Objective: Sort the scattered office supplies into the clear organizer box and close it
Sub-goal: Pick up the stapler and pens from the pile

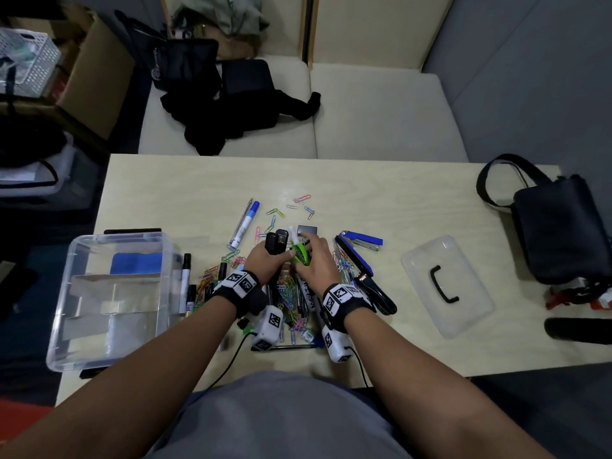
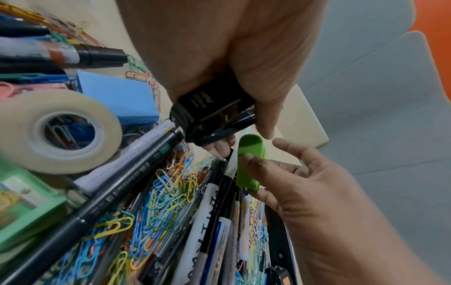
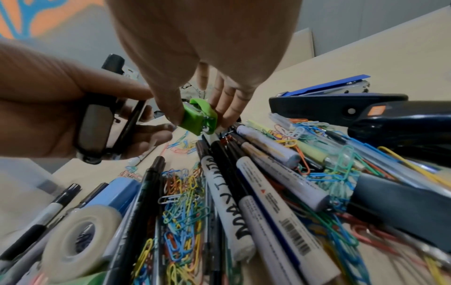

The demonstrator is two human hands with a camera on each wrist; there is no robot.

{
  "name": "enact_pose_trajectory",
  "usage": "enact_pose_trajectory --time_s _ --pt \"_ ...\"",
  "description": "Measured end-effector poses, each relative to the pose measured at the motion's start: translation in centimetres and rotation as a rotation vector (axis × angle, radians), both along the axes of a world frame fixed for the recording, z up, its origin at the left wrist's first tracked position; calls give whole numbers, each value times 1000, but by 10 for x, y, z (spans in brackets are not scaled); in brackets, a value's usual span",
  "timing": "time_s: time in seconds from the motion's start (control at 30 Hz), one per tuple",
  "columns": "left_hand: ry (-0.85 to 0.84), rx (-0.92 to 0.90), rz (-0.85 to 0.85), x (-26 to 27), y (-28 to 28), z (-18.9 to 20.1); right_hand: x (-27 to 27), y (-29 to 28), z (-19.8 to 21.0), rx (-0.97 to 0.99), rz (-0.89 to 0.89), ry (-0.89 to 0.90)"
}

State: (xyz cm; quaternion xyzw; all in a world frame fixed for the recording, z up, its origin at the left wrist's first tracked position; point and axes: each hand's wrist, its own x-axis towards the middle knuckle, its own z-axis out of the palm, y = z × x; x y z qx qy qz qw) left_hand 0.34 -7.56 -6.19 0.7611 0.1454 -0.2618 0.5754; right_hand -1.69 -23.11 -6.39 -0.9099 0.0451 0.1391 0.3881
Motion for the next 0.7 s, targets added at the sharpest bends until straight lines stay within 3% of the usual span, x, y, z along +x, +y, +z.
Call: enact_pose_trajectory --time_s 0.33,0.7 --pt "-64 141 1 6 -4 -1 -2 -15 -3 0 134 45" --pt "-37 215 -52 12 -9 -17 29 -63 -6 -483 21 -88"
